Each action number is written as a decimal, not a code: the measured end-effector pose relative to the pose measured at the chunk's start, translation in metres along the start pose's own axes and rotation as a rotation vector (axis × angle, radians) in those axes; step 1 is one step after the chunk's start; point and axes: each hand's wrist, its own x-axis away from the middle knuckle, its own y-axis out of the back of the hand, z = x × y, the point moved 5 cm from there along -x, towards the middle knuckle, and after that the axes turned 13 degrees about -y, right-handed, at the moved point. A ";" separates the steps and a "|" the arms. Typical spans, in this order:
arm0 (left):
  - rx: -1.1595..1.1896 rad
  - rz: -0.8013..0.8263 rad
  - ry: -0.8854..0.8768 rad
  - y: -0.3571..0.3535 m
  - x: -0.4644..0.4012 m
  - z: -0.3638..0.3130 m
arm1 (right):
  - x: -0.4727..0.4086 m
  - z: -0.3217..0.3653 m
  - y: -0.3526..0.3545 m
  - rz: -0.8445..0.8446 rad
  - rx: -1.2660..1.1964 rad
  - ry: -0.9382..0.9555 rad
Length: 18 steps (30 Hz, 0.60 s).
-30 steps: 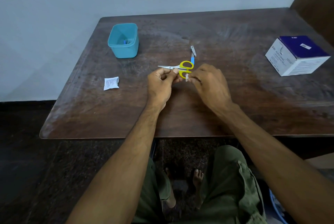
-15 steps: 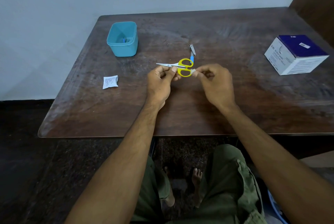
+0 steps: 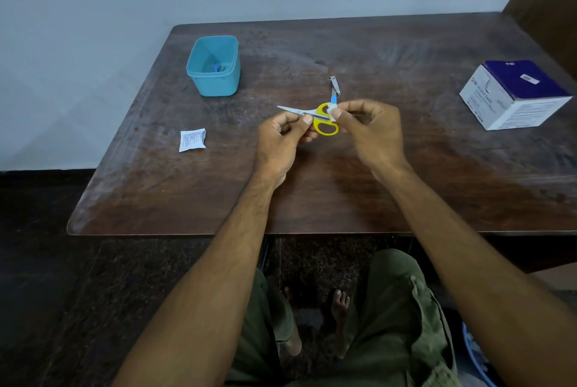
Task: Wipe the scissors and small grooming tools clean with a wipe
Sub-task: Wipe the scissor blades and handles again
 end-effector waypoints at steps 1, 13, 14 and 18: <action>0.024 -0.016 0.010 0.000 0.000 0.000 | 0.001 0.002 0.002 -0.018 0.036 0.061; 0.195 -0.130 0.105 0.006 -0.002 0.005 | 0.040 0.014 0.002 0.114 0.425 0.486; 0.190 -0.128 0.102 0.006 -0.002 0.005 | 0.038 0.016 0.007 0.066 0.359 0.430; 0.149 -0.098 0.087 0.005 -0.002 0.005 | 0.027 0.027 0.018 -0.117 0.311 0.336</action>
